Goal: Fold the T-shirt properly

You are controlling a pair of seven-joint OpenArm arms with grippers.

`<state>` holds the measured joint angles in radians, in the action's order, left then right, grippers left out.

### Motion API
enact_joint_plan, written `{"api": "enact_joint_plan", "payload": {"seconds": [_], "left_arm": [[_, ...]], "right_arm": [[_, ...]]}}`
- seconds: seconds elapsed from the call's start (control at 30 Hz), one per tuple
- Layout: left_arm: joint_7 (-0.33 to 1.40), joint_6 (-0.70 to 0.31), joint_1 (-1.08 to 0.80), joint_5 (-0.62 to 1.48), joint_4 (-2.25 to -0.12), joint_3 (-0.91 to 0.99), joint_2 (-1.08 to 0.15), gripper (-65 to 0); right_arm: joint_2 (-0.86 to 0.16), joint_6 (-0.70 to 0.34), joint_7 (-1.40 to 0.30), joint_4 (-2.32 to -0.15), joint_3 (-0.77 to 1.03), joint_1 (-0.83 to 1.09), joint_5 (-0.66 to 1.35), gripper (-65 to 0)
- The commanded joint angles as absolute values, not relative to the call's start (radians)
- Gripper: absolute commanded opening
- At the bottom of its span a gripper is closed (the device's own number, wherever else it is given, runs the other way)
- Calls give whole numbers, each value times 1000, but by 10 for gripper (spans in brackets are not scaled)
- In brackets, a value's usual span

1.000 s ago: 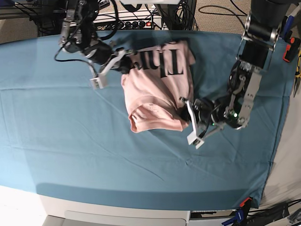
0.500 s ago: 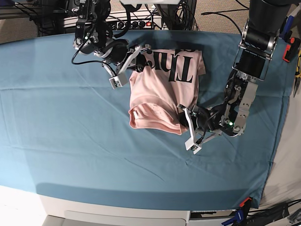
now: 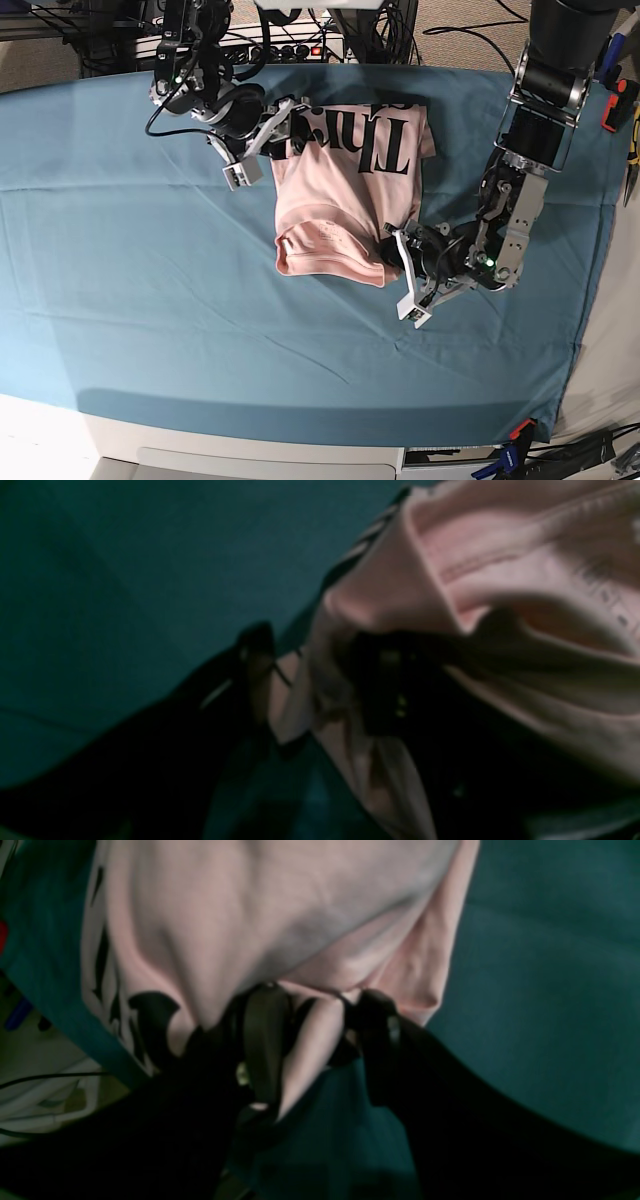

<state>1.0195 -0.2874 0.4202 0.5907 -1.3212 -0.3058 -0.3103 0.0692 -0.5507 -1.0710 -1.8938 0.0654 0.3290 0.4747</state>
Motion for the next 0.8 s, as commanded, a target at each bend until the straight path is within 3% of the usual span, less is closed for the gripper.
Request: {"api": "enact_joint_plan", "payload": {"seconds": [0.0, 0.77], "left_arm": [[1007, -284, 461, 593, -1333, -298, -319, -361], [1050, -284, 516, 621, -1333, -298, -451, -361]], "right_arm": [[69, -557, -1044, -1912, 66, 308, 492, -392], [66, -521, -1044, -1912, 66, 180, 338, -392]]}}
